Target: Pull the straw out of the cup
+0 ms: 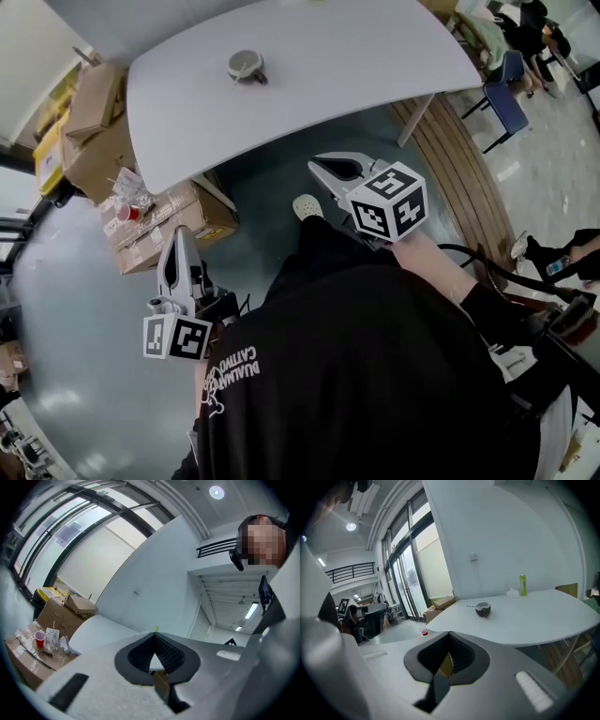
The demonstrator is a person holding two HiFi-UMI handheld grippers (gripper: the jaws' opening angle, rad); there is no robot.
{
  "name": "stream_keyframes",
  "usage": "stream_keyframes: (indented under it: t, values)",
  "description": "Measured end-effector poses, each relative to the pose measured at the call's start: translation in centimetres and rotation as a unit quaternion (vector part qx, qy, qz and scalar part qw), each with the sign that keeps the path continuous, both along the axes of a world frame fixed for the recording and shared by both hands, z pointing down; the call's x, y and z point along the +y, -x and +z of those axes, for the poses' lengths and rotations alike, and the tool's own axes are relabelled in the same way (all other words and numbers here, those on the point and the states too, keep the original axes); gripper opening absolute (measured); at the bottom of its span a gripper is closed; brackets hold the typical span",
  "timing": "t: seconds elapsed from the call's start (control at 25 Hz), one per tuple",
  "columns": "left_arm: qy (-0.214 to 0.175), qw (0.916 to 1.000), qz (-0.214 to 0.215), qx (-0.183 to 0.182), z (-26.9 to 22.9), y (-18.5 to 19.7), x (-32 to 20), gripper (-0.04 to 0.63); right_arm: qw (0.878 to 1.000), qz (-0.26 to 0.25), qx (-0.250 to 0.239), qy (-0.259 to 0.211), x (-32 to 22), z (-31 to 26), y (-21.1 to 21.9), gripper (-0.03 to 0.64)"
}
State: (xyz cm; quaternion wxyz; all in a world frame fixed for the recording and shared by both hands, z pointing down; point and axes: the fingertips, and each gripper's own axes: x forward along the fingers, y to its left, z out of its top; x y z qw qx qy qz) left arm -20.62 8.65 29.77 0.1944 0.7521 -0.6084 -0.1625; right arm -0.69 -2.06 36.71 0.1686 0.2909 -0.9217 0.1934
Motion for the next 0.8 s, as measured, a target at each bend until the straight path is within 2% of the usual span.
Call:
stream_keyframes:
  t: [0.24, 0.44, 0.8]
  values:
    - [0.003, 0.9999, -0.009, -0.008, -0.1, 0.9, -4.0, 0.005, 1.0, -0.01, 0.005, -0.004, -4.7, 0.5, 1.1, 0.009]
    - [0.004, 0.9997, -0.022, -0.007, -0.9, 2.1, -9.1, 0.005, 1.0, -0.021, 0.002, -0.003, -10.9, -0.2, 2.8, 0.009]
    - [0.004, 0.9981, -0.062, -0.003, -1.1, 4.7, -18.4, 0.005, 0.997, -0.072, 0.004, 0.006, -21.5, -0.2, 7.0, 0.009]
